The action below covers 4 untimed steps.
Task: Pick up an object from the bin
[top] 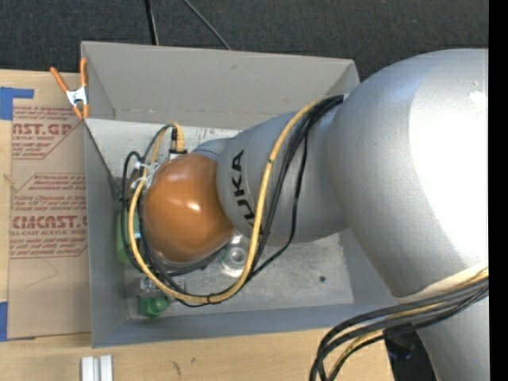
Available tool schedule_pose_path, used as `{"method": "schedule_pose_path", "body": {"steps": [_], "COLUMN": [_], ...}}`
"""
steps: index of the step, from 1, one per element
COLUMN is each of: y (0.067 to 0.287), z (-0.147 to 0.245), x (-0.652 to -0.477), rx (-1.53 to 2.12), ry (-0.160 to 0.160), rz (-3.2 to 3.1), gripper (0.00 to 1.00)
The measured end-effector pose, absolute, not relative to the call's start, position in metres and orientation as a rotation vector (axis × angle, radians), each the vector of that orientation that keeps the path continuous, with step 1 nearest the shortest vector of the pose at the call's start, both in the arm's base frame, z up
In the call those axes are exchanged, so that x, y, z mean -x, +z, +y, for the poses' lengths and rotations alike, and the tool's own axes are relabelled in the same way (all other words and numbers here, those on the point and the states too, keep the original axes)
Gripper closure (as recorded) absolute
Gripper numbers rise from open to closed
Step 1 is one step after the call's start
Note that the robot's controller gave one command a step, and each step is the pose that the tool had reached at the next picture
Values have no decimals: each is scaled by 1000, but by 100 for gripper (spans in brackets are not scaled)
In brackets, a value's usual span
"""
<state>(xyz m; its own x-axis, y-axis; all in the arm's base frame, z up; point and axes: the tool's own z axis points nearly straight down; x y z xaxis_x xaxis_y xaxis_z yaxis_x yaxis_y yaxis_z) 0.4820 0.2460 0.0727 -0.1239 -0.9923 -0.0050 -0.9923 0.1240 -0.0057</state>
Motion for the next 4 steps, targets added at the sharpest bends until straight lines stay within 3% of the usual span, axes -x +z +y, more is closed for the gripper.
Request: {"method": "schedule_pose_path", "body": {"steps": [1,2,3,4], "y": [227,126,130,80], "z": [244,239,240,249], "x": [-506,-508,-510,-484], "rx": [2129,1961,1958,2176], "ry": [-3,7,5,8], "rz": [2295,2459,2455,2269], "gripper": [100,100,0,0]}}
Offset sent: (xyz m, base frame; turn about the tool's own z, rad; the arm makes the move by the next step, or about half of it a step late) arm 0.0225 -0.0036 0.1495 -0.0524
